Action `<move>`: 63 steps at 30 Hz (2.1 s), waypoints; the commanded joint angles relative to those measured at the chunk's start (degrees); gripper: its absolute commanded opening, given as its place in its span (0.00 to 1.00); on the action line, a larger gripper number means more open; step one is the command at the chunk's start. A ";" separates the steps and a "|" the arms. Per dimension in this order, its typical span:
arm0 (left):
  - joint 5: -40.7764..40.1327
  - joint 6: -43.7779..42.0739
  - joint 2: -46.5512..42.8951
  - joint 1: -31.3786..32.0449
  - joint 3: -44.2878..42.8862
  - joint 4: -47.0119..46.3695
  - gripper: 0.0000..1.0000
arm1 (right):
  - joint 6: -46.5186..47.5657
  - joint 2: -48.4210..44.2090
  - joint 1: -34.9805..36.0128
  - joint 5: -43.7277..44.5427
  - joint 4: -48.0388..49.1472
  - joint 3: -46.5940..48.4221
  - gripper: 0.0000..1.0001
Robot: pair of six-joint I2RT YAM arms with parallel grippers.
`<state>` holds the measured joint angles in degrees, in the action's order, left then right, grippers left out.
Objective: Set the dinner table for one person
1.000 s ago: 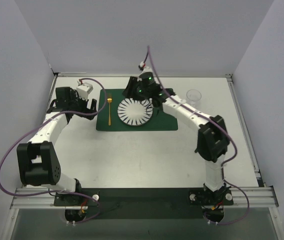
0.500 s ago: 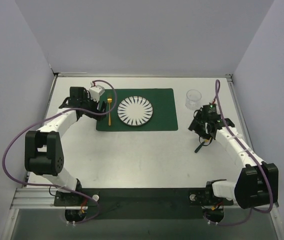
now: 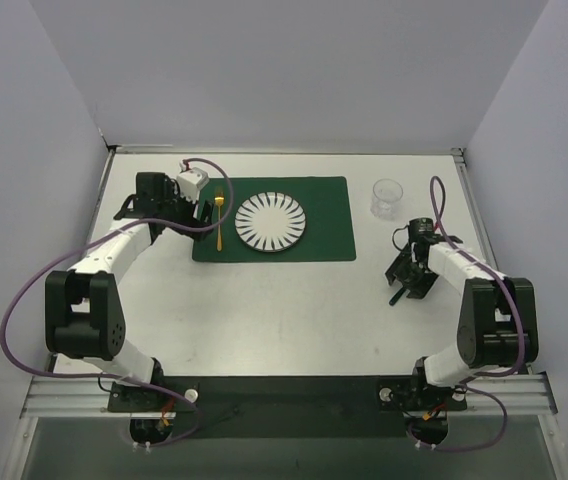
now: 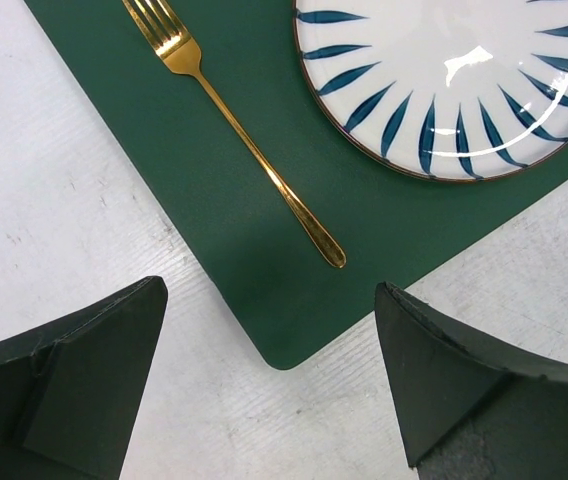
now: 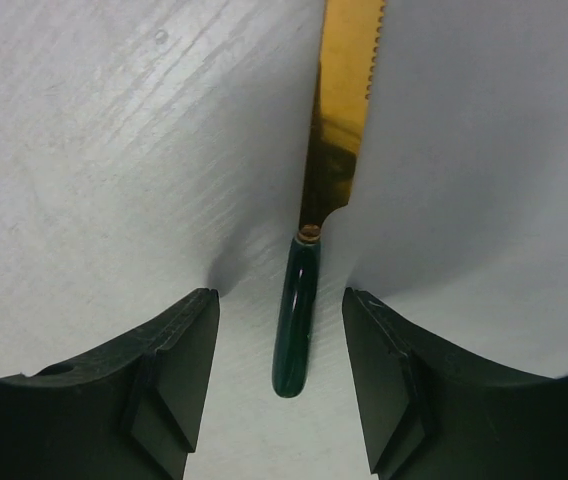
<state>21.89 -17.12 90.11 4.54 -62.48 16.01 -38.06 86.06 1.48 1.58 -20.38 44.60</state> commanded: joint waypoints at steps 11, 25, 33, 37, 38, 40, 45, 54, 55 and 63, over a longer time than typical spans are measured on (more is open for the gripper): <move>2.72 -0.89 -1.60 0.21 -0.45 -0.72 0.97 | -0.08 -2.30 -3.58 -1.06 0.69 -4.17 0.04; 1.32 -1.86 -0.81 0.21 -1.07 0.16 0.97 | 7.47 -23.56 -1.92 8.68 -2.03 -0.49 0.00; -0.79 -3.00 -0.37 0.12 -1.42 0.86 0.97 | 22.05 -14.45 15.83 6.80 -2.29 21.27 0.00; -1.32 -3.53 -0.54 0.12 -1.42 1.22 0.97 | 24.87 -0.94 17.86 -6.66 -2.21 31.23 0.00; -1.58 -3.70 -0.63 0.04 -1.24 1.30 0.97 | 25.23 1.37 17.86 -9.90 -2.29 32.64 0.00; -1.76 -4.06 -0.63 -0.05 -1.33 1.48 0.97 | 25.93 8.37 18.21 -11.34 -2.99 37.02 0.00; -2.47 -4.32 -0.28 -0.32 -1.77 1.92 0.97 | 26.55 20.45 18.48 -14.15 -5.98 45.13 0.00; -2.55 -4.67 1.04 -0.41 -1.59 1.83 0.97 | 24.89 33.72 18.30 -13.71 -8.27 53.39 0.00; -2.47 -4.58 1.21 -0.40 -1.51 1.83 0.97 | 24.53 34.52 18.30 -13.63 -8.88 53.83 0.00; -2.38 -4.67 1.56 -0.49 -1.42 1.66 0.97 | 21.10 38.92 18.48 -10.90 -11.52 55.95 0.00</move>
<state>19.29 -21.26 91.50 4.40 -62.50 18.13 -14.96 123.92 19.59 -10.94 -27.77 98.43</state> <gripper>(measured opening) 0.972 0.153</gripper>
